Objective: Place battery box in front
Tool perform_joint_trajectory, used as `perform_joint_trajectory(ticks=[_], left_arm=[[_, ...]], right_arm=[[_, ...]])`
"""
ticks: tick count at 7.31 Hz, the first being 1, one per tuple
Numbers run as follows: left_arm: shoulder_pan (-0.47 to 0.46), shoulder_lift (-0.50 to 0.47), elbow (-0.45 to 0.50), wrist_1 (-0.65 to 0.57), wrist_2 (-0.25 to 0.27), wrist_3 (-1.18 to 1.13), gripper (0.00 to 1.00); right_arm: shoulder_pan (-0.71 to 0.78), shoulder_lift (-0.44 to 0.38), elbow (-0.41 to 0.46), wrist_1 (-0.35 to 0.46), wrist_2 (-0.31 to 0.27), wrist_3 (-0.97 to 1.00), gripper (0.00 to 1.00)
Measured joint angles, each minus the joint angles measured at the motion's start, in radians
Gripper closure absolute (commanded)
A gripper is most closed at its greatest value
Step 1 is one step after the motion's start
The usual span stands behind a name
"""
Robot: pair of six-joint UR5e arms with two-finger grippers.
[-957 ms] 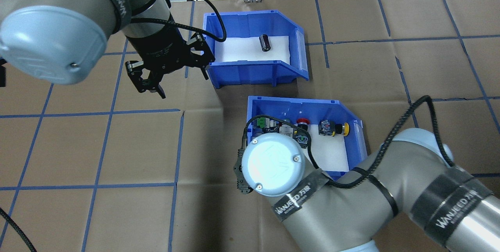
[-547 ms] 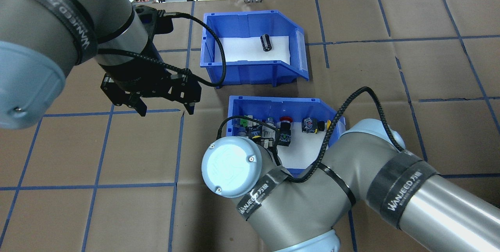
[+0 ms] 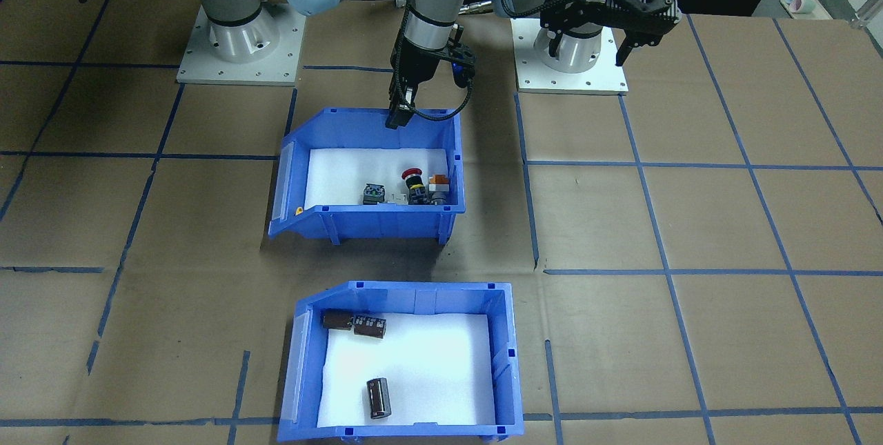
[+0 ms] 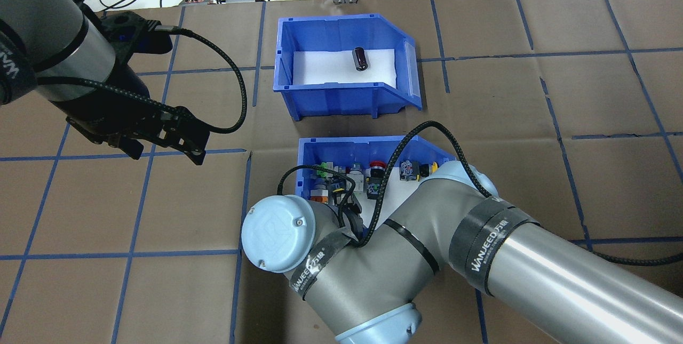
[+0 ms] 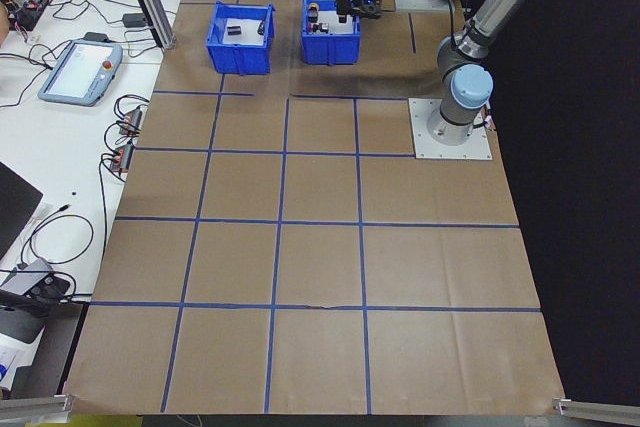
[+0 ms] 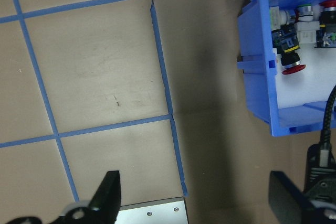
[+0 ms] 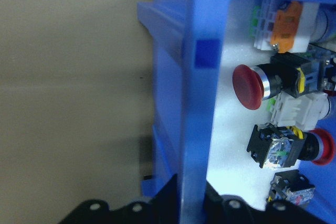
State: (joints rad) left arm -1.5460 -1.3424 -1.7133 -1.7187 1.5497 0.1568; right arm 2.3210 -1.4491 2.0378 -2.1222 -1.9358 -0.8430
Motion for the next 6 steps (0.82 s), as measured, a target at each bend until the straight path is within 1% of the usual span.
perform_joint_trajectory(ticks=[1, 2, 3, 4, 5, 6], left_arm=[[0.001, -0.003, -0.001, 0.003, 0.038, -0.026, 0.0], [0.001, -0.005, -0.001, 0.005, 0.072, -0.044, 0.0], [0.001, -0.006, -0.002, 0.006, 0.083, -0.051, 0.0], [0.001, -0.006, -0.002, 0.008, 0.085, -0.051, 0.0], [0.001, -0.007, -0.002, 0.021, 0.085, -0.045, 0.0], [0.001, -0.012, -0.003, 0.053, 0.084, -0.034, 0.0]], right_arm=[[-0.002, 0.0, 0.015, -0.029, -0.004, -0.016, 0.01], [-0.005, -0.003, 0.022, -0.061, -0.004, -0.019, 0.0], [-0.011, -0.013, 0.018, -0.083, -0.002, -0.016, 0.0], [-0.02, -0.039, 0.005, -0.087, -0.002, -0.014, 0.0], [-0.032, -0.08, -0.007, -0.076, -0.001, -0.013, 0.0], [-0.06, -0.135, -0.012, -0.048, 0.001, -0.012, 0.0]])
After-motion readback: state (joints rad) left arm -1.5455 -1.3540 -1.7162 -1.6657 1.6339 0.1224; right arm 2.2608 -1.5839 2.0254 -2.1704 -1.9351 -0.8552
